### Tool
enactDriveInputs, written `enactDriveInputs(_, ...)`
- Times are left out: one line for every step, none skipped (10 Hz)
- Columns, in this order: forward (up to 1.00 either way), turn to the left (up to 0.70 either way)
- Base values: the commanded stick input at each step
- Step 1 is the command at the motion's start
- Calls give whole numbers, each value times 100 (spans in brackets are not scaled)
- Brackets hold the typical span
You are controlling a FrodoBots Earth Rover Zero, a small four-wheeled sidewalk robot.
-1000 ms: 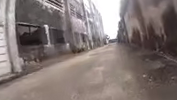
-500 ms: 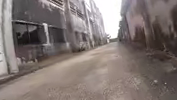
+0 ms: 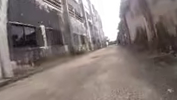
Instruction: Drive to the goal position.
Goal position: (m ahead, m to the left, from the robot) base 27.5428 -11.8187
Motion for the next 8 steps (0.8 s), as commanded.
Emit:
enactDriveInputs(50, 0)
enactDriveInputs(50, 0)
enactDriveInputs(50, 0)
enactDriveInputs(50, 0)
enactDriveInputs(50, 0)
enactDriveInputs(50, 0)
enactDriveInputs(50, 0)
enactDriveInputs(50, 0)
